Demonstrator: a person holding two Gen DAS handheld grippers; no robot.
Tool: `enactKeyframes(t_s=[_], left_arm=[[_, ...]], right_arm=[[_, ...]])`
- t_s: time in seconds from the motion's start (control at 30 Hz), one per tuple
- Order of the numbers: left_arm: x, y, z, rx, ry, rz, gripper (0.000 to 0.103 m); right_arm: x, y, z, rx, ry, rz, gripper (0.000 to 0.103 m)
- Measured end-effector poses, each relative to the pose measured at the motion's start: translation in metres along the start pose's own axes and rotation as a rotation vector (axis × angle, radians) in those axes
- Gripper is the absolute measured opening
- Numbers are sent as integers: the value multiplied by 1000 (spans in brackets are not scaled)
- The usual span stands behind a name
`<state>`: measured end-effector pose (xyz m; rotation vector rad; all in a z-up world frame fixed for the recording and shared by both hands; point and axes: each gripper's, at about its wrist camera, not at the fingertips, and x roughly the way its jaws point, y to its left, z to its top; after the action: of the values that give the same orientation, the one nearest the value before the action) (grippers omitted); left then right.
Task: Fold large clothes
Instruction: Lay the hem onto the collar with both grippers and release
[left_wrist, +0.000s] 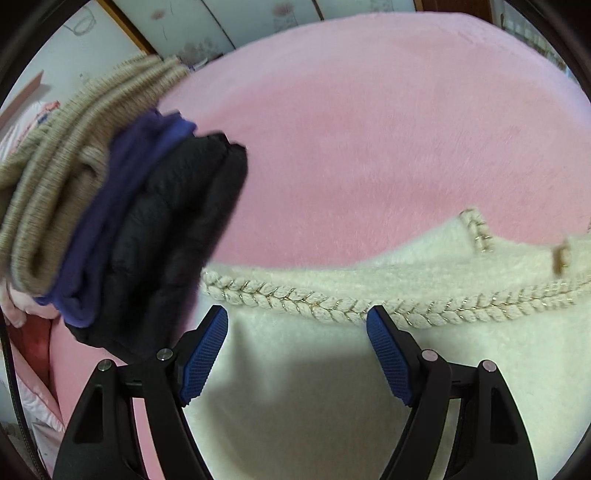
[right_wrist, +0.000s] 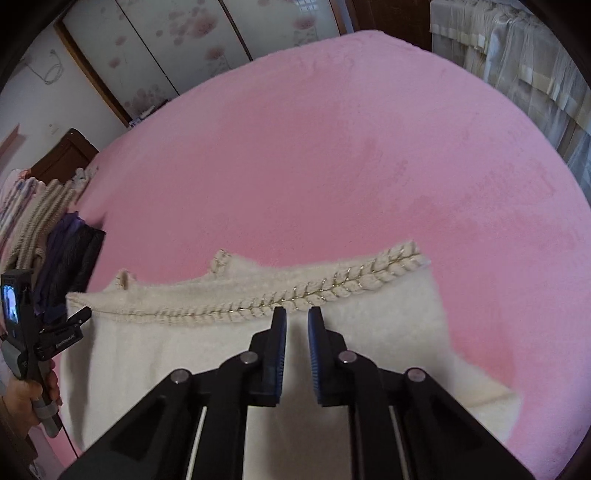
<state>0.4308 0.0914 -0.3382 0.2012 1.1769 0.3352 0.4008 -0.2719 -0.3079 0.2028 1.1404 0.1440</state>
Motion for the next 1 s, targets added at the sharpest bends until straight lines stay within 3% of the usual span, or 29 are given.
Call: enactKeyframes(t_s=[0.07, 0.1, 0.27, 0.4, 0.57, 0.7, 0.83, 1.0], left_arm=[[10, 7, 2, -32, 18, 3, 92], [16, 11, 4, -51, 23, 1, 94], [19, 30, 6, -139, 73, -38, 94], [-18, 41, -7, -179, 56, -73, 94], [-94, 47, -59, -231, -41, -201, 94], [-139, 37, -109, -273, -70, -267, 94], [-153, 15, -150, -303, -66, -317, 94], [-139, -13, -186, -250, -71, -299, 94]], right_arm=[[9, -11, 0, 8, 1, -50, 0], [11, -20, 1, 25, 1, -62, 0], [-3, -54, 2, 91, -6, -95, 0], [-32, -57, -9, 102, 2, -48, 0], [-80, -5, -41, 26, -30, 68, 0], [-100, 54, -80, -45, -37, 171, 0], [-100, 114, -120, -116, -50, 251, 0], [-79, 152, -163, -181, -50, 245, 1]])
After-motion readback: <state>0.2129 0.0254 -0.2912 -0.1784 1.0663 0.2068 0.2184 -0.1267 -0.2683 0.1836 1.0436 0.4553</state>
